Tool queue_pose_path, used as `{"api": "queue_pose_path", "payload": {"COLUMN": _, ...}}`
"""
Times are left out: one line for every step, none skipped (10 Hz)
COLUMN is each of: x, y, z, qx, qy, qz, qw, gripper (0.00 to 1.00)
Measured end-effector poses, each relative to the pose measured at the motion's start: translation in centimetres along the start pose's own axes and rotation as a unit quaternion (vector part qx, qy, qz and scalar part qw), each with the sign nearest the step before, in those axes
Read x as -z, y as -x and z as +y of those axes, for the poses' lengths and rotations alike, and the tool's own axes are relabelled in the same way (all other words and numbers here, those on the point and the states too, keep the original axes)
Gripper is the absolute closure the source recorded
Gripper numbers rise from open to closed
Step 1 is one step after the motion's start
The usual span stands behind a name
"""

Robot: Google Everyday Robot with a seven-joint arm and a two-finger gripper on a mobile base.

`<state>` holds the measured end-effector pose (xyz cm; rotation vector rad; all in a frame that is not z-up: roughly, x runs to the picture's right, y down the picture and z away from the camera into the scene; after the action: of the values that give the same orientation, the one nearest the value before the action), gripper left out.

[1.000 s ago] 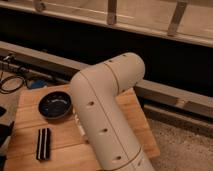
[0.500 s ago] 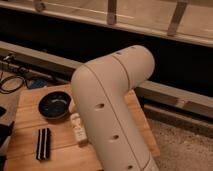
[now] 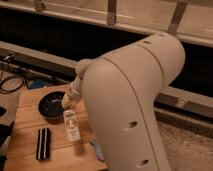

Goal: Stand the bottle upright

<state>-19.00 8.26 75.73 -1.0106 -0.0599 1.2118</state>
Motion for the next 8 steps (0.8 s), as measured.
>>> {"api": "queue_pose_path", "payload": {"x": 0.3, "y": -0.2, "z": 0.0, "qx": -0.004, "qy": 0.005, "qz": -0.006, "qw": 1.0, "gripper": 0.81}}
{"api": "queue_pose_path", "payload": {"x": 0.1, "y": -0.4, "z": -0.3, "qx": -0.008, "qy": 0.009, "qz": -0.01, "qw": 0.9999, "gripper": 0.81}}
{"api": "queue_pose_path", "payload": {"x": -0.5, "y": -0.6, "z": -0.8, "qx": -0.012, "qy": 0.013, "qz": -0.012, "qw": 0.9998, "gripper": 0.81}}
{"api": "queue_pose_path", "payload": {"x": -1.4, "y": -1.0, "z": -1.7, "qx": -0.018, "qy": 0.017, "qz": -0.013, "qw": 0.9996, "gripper": 0.81}}
{"api": "queue_pose_path", "payload": {"x": -2.7, "y": -1.5, "z": -3.0, "qx": -0.023, "qy": 0.023, "qz": -0.016, "qw": 0.9993, "gripper": 0.81}}
{"api": "queue_pose_path", "payload": {"x": -4.1, "y": -1.9, "z": -4.1, "qx": -0.026, "qy": 0.031, "qz": -0.019, "qw": 0.999, "gripper": 0.81}}
{"api": "queue_pose_path", "payload": {"x": -5.3, "y": -2.3, "z": -5.2, "qx": -0.027, "qy": 0.042, "qz": -0.021, "qw": 0.9985, "gripper": 0.81}}
{"api": "queue_pose_path", "payload": {"x": -6.0, "y": -2.7, "z": -6.1, "qx": -0.027, "qy": 0.053, "qz": -0.023, "qw": 0.998, "gripper": 0.81}}
